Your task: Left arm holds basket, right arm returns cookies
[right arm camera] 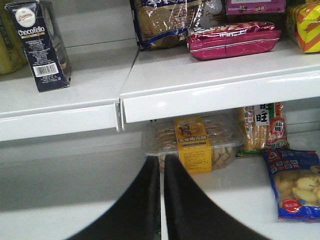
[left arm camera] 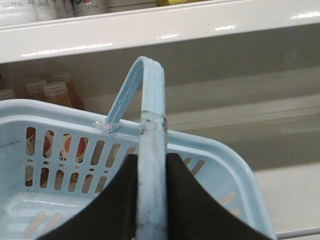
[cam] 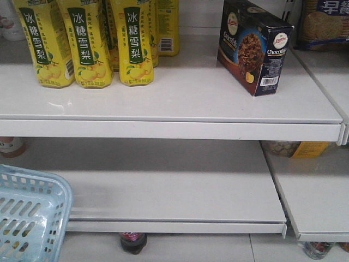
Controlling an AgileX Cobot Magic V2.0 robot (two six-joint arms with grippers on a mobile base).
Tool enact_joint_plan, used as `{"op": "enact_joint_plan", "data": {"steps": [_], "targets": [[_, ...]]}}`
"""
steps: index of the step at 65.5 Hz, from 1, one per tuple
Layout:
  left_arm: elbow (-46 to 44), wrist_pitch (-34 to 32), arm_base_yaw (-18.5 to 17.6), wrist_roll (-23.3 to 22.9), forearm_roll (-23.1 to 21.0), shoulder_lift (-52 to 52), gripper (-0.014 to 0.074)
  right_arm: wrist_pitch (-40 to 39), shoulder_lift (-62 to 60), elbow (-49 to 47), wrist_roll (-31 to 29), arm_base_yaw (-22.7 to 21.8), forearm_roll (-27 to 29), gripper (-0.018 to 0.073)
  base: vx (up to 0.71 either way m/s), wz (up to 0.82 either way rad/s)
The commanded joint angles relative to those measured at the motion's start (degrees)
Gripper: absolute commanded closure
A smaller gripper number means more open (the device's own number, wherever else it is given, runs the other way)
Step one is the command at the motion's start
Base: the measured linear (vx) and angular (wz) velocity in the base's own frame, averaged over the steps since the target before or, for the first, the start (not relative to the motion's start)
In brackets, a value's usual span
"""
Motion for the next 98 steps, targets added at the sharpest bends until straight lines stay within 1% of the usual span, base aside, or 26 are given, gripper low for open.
{"op": "enact_joint_plan", "data": {"steps": [1, 13, 17, 19, 23, 31, 33, 37, 44, 47, 52, 57, 64, 71, 80, 89, 95, 98], "targets": [[-1.54, -2.31, 0.11, 0.36, -0.02, -0.55, 0.0596, -3.60, 1.02, -1.29, -0.53, -0.41, -1.56, 0.0562, 0.00, 0.00], [-1.54, -2.31, 0.11, 0.36, -0.02, -0.55, 0.0596, -4.10, 1.02, -1.29, -0.53, -0.41, -2.14, 0.0562, 0.00, 0.00], [-1.54, -2.31, 0.11, 0.36, -0.02, -0.55, 0.0596, -5.63, 1.02, -1.29, -0.53, -0.41, -5.16, 0.0562, 0.00, 0.00], [-1.54, -2.31, 0.11, 0.36, -0.02, -0.55, 0.0596, -6.41, 1.02, -1.29, -0.14, -0.41, -5.70, 0.0562, 0.00, 0.00], [-1.54, -2.31, 0.11, 0.36, -0.02, -0.55, 0.0596, -8.62, 1.02, -1.29, 1.27, -0.41, -5.88, 0.0562, 0.00, 0.00], [-1.54, -2.31, 0.11, 0.36, -0.02, -0.55, 0.0596, -14.59, 1.02, -1.29, 0.60, -0.58, -6.14, 0.0562, 0.00, 0.00], [-1.54, -2.31, 0.11, 0.36, -0.02, -0.55, 0.0596, -15.92, 1.02, -1.29, 0.50, -1.17, -6.13, 0.0562, 0.00, 0.00], [-1.54, -2.31, 0.11, 0.36, -0.02, -0.55, 0.0596, -17.92, 1.32, -1.29, 0.31, -3.82, -6.13, 0.0562, 0.00, 0.00], [-1.54, -2.31, 0.11, 0.36, -0.02, -0.55, 0.0596, -20.82, 2.37, -1.29, 0.25, -10.63, -5.12, 0.0562, 0.00, 0.00], [-1.54, -2.31, 0.11, 0.36, -0.02, -0.55, 0.0596, -21.65, 2.82, -1.27, -0.52, -13.42, -3.71, 0.0562, 0.00, 0.00], [-1.54, -2.31, 0.11, 0.36, -0.02, -0.55, 0.0596, -23.91, 3.10, -0.30, -3.47, -17.90, -0.74, 0.0562, 0.00, 0.00], [-1.54, -2.31, 0.11, 0.36, -0.02, -0.55, 0.0596, -27.27, 3.10, 1.94, -7.07, -20.78, 3.33, 0.0562, 0.00, 0.00], [-1.54, -2.31, 0.11, 0.36, -0.02, -0.55, 0.0596, -31.88, 3.10, 6.05, -11.55, -23.19, 9.35, 0.0562, 0.00, 0.00], [-1.59, -2.32, 0.11, 0.36, -0.02, -0.55, 0.0596, -37.47, 3.10, 11.46, -14.84, -24.29, 14.42, 0.0562, 0.00, 0.00], [-1.59, -2.32, 0.11, 0.36, -0.02, -0.55, 0.0596, -45.51, 3.10, 18.98, -17.54, -24.38, 18.07, 0.0562, 0.00, 0.00], [-1.59, -2.32, 0.11, 0.36, -0.02, -0.55, 0.0596, -52.54, 3.10, 26.39, -18.36, -24.38, 20.70, 0.0562, 0.00, 0.00], [-1.59, -2.32, 0.11, 0.36, -0.02, -0.55, 0.0596, -54.21, 2.77, 30.44, -19.65, -24.38, 23.13, 0.0562, 0.00, 0.00], [-1.59, -2.32, 0.11, 0.36, -0.02, -0.55, 0.0596, -54.21, 2.12, 32.03, -21.22, -24.38, 25.67, 0.0562, 0.00, 0.00]]}}
